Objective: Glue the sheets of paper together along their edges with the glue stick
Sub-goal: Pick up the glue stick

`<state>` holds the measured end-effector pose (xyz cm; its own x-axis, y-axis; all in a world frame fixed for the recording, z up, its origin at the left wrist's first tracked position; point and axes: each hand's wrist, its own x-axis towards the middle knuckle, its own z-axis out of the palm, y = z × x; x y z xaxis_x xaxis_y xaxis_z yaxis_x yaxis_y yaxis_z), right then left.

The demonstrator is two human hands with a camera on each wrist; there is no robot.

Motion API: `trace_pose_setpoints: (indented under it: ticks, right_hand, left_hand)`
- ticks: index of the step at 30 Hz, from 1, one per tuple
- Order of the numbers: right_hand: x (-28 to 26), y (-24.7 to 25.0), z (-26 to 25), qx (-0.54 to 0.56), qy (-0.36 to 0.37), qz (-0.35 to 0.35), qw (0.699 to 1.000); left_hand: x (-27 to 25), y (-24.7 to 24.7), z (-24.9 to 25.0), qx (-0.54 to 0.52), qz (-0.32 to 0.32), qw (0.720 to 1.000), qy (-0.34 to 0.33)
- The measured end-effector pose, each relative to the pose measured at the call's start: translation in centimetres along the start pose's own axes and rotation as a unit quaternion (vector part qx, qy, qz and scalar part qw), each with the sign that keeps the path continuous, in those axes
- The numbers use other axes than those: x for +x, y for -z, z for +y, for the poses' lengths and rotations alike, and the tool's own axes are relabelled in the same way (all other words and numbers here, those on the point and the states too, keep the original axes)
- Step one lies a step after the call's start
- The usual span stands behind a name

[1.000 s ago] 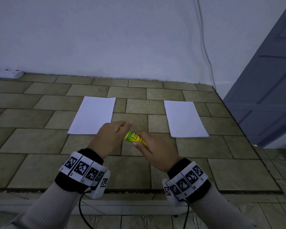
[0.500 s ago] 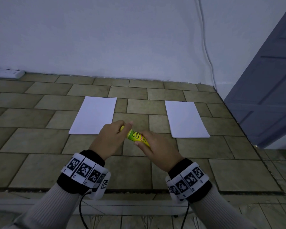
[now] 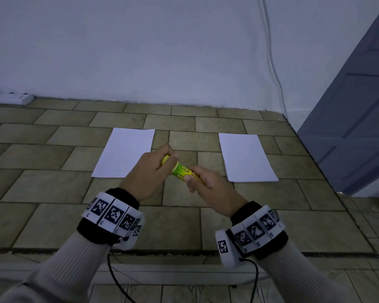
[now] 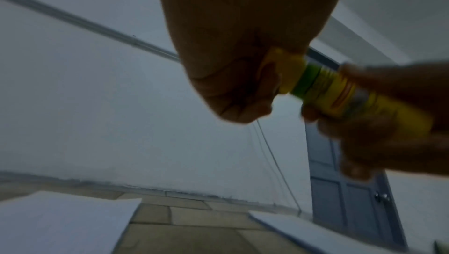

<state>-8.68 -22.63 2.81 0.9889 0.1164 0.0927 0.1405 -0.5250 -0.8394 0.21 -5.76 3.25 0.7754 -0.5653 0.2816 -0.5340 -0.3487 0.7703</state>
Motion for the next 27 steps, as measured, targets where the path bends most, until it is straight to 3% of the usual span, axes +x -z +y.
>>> trace_pose_setpoints:
  ticks: [3, 6, 8, 12, 16, 18, 20, 23, 27]
  right_hand:
    - [-0.2, -0.5, -0.2, -0.254, 0.062, 0.055, 0.964]
    - [-0.3, -0.6, -0.7, -0.307, 0.071, 0.071, 0.946]
    - [-0.4, -0.5, -0.4, -0.252, 0.05, 0.037, 0.966]
    - [-0.3, -0.1, 0.4, -0.03, 0.013, -0.021, 0.999]
    - [-0.1, -0.2, 0.3, 0.159, -0.05, -0.086, 0.982]
    - [-0.1, -0.3, -0.1, 0.099, -0.034, -0.063, 0.993]
    - [-0.3, -0.3, -0.3, -0.073, 0.01, -0.027, 0.997]
    - [-0.2, -0.8, -1.0, -0.298, 0.036, -0.006, 0.954]
    - [0.1, -0.7, -1.1, -0.23, 0.054, 0.004, 0.972]
  left_hand:
    - [0.1, -0.7, 0.2, 0.03, 0.012, 0.996, 0.082]
    - [-0.1, -0.8, 0.1, 0.018, 0.014, 0.995, 0.1]
    - [-0.3, -0.7, -0.2, 0.0, -0.003, 0.996, 0.085]
    - [-0.6, -0.3, -0.6, -0.012, -0.007, 1.0, 0.028]
    - [-0.8, 0.1, -0.9, -0.024, -0.001, 1.0, -0.017]
    - [-0.7, 0.1, -1.0, -0.01, -0.002, 1.0, -0.005]
    - [-0.6, -0.1, -1.0, 0.019, 0.0, 0.999, 0.031]
    - [-0.7, -0.8, -0.9, 0.044, 0.023, 0.996, 0.074]
    - [-0.5, -0.7, -0.5, 0.002, 0.024, 0.997, 0.071]
